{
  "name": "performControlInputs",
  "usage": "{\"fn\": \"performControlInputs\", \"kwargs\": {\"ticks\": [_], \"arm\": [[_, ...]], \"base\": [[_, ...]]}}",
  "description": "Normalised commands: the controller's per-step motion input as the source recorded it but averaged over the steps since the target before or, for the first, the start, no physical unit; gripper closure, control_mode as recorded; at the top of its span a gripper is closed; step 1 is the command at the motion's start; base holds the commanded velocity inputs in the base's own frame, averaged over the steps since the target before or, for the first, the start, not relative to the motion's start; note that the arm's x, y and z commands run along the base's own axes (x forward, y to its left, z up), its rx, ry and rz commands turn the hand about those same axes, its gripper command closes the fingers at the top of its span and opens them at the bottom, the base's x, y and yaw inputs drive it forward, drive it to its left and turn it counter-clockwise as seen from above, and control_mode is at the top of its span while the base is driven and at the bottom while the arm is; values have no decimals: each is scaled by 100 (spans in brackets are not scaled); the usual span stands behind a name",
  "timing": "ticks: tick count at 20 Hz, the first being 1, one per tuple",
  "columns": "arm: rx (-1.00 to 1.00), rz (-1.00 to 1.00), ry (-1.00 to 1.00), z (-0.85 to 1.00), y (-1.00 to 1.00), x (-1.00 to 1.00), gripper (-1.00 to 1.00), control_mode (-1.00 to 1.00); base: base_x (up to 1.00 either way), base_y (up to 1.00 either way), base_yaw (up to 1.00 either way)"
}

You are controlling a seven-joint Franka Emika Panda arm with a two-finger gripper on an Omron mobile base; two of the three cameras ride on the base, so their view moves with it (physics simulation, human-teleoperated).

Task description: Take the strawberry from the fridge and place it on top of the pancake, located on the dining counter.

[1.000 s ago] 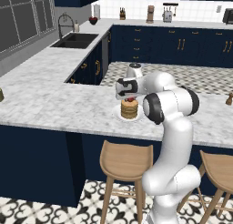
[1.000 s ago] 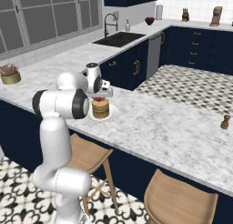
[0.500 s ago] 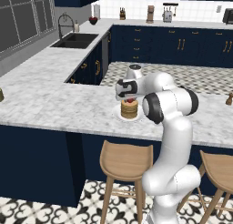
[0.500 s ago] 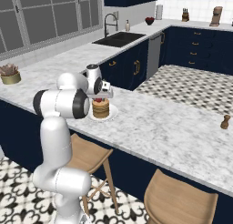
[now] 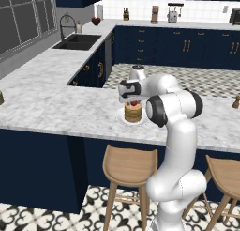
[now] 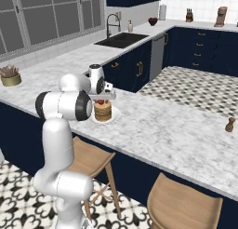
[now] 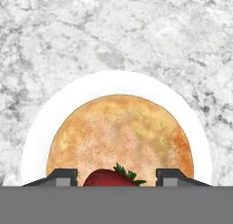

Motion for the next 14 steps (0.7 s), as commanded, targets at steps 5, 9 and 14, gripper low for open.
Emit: {"fn": "performControlInputs", "kwargs": {"ticks": [5,9,14], "arm": [[0,0,1,-3,0,0,-100,-100],[0,0,0,0,0,0,-100,-100],[0,0,0,3,0,-21,-100,-100]], "base": [[0,0,0],[0,0,0],[0,0,0]]}}
